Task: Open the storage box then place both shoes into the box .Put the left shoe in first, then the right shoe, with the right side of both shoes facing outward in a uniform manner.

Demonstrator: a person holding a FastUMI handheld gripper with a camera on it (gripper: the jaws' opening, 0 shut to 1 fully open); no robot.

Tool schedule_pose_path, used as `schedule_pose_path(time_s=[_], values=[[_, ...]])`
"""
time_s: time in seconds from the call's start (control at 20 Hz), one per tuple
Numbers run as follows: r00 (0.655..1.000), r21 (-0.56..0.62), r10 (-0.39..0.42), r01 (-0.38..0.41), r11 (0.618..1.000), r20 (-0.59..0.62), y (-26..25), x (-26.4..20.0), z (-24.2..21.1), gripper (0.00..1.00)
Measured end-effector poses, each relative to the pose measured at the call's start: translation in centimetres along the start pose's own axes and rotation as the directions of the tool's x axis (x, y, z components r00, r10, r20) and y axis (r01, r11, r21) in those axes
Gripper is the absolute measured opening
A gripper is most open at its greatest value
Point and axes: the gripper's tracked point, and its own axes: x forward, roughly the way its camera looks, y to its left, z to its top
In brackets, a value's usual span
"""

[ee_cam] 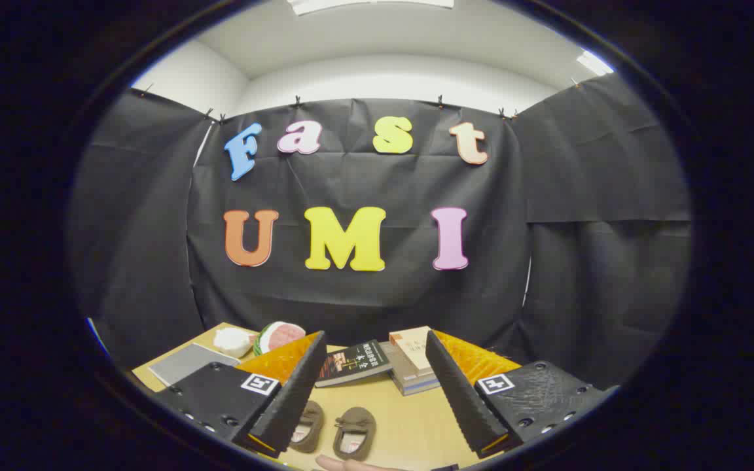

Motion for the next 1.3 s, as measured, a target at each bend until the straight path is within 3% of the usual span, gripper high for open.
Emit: schedule_pose_path(time_s=[0.75, 0.95, 1.1, 1.3], values=[[0.999, 0.025, -0.009, 0.009, 1.000, -0.033, 6.3, 2.0, -1.0, 0.94], [0.995, 0.006, 0.058, -0.058, 0.998, -0.076, 9.5, 3.4, -2.9, 0.94], [0.985, 0.013, 0.068, -0.067, 0.998, -0.156, 11.2, 4.9, -5.5, 0.94], [0.946, 0.054, 0.159, -0.150, 0.987, -0.281, 15.8, 6.9, -9.7, 0.95]])
